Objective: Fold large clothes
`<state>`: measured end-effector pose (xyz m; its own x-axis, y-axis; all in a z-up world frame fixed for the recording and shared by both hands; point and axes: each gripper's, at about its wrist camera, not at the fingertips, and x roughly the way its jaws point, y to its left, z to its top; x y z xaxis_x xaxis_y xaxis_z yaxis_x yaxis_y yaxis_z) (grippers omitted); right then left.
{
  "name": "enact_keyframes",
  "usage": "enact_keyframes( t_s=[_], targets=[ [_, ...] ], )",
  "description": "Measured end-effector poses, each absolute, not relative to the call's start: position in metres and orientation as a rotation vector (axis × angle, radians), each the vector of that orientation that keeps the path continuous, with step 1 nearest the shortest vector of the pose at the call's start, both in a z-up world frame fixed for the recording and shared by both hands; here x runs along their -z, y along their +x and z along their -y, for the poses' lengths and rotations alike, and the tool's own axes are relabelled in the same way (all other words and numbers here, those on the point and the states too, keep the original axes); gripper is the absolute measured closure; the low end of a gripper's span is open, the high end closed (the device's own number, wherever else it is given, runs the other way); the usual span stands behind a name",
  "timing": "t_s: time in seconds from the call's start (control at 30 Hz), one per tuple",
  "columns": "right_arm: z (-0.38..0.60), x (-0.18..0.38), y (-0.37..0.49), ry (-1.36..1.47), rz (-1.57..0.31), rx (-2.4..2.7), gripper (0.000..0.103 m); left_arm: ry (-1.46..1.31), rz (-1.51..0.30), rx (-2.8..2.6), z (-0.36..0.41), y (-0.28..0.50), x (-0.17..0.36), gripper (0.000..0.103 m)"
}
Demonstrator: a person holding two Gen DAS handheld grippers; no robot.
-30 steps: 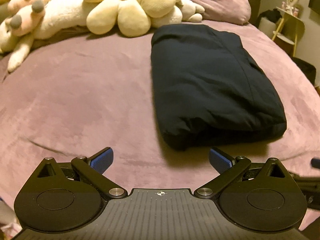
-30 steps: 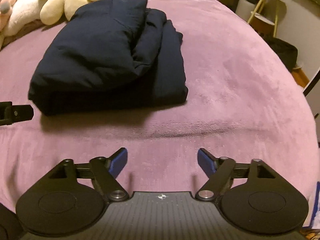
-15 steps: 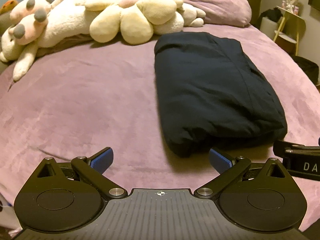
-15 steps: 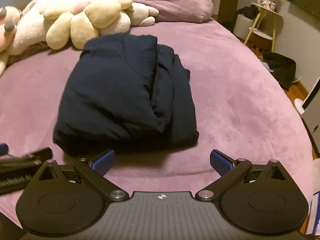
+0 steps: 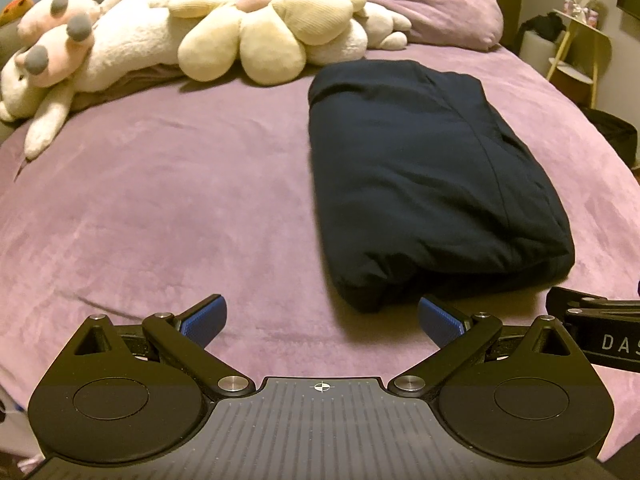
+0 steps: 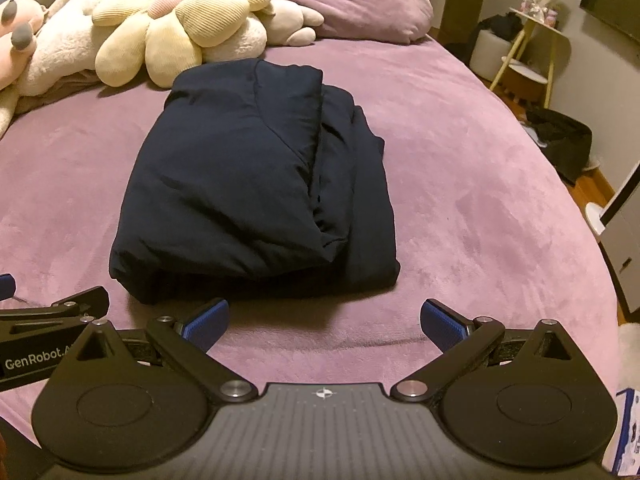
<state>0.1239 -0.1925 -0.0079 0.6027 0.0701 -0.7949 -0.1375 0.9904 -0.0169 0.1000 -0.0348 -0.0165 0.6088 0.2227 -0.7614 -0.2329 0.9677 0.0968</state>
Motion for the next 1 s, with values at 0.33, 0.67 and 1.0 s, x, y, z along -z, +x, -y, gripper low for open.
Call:
enact_keyframes(
  t_s=[0.33, 0.67, 1.0],
  targets=[
    [0.1945, 0.0090, 0.1209, -0.058, -0.931, -0.131, 0.001, -0.006, -0.878, -0.258, 0.0337, 0.1000, 0.0166, 0.000],
    [0.1928, 0.0091, 0.1218, -0.062, -0.940, -0.121, 0.001, -0.001, -0.881, -0.247, 0.0352, 0.1012, 0.0167, 0.000],
    [0.1956, 0.0096, 0.1235, -0.053, -0.945, -0.116, 0.001, 0.006, -0.878, -0.243, 0.0396, 0.1015, 0.0157, 0.000]
  ],
)
